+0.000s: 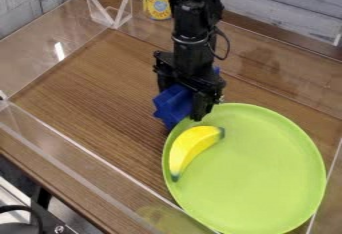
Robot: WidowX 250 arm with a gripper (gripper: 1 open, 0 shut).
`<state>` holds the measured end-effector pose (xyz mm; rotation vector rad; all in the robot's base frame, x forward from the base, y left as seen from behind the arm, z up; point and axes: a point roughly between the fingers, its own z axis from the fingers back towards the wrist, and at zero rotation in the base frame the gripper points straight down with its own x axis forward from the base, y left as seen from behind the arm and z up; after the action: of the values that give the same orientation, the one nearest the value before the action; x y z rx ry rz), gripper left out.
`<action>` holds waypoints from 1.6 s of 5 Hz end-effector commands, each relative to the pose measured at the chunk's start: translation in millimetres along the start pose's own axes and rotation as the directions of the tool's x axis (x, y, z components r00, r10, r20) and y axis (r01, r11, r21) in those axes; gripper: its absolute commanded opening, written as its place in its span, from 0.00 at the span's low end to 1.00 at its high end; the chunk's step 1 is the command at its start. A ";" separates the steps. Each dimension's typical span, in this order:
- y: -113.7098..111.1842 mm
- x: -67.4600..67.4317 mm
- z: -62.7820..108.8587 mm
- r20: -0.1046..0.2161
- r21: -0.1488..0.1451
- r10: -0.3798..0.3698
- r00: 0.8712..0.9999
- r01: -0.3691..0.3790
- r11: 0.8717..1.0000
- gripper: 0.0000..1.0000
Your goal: Put the blue object in the green plate
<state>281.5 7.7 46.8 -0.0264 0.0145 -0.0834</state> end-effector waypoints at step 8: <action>-12.3 2.3 40.7 0.087 0.022 0.031 0.996 -0.033 0.999 0.00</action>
<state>277.0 -2.3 69.2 -0.0118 -0.0018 -0.0419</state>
